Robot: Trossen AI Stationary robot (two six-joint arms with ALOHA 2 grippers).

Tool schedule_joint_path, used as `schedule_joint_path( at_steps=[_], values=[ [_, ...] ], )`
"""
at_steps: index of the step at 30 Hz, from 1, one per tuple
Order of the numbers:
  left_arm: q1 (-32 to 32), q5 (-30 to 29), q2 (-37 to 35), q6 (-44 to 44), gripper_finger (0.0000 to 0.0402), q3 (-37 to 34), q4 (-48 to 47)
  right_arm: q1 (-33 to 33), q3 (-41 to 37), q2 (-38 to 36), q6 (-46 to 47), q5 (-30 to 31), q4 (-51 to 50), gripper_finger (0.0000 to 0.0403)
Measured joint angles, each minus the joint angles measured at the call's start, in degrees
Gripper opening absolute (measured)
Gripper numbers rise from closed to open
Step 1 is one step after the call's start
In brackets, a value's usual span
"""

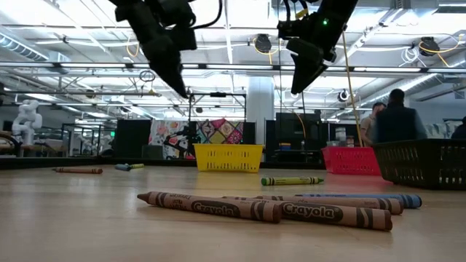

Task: Sort crayons
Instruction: Put the blue crayon into the yellow bin

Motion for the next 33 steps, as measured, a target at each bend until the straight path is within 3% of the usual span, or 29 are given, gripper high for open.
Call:
schedule_joint_path(
  at_steps=[11, 18, 26, 33],
  values=[
    [0.17, -1.66, 0.6, 3.77, 0.0116, -0.11, -16.11, 0.0, 0.0, 0.0, -0.24, 0.0, -0.88, 0.0128],
    [0.17, -1.71, 2.0, 7.49, 0.0116, -0.74, -15.5, 0.0, 0.0, 0.0, -0.26, 0.0, -0.86, 0.0128],
    [0.12, -9.56, 2.31, 11.67, 0.0116, -9.65, -14.33, 0.0, 0.0, 0.0, -1.67, 0.0, -1.08, 0.0128],
    [0.11, -10.25, 2.37, 16.28, 0.0116, -15.82, -7.11, 0.0, 0.0, 0.0, -1.97, 0.0, -0.13, 0.0128]
  ],
)
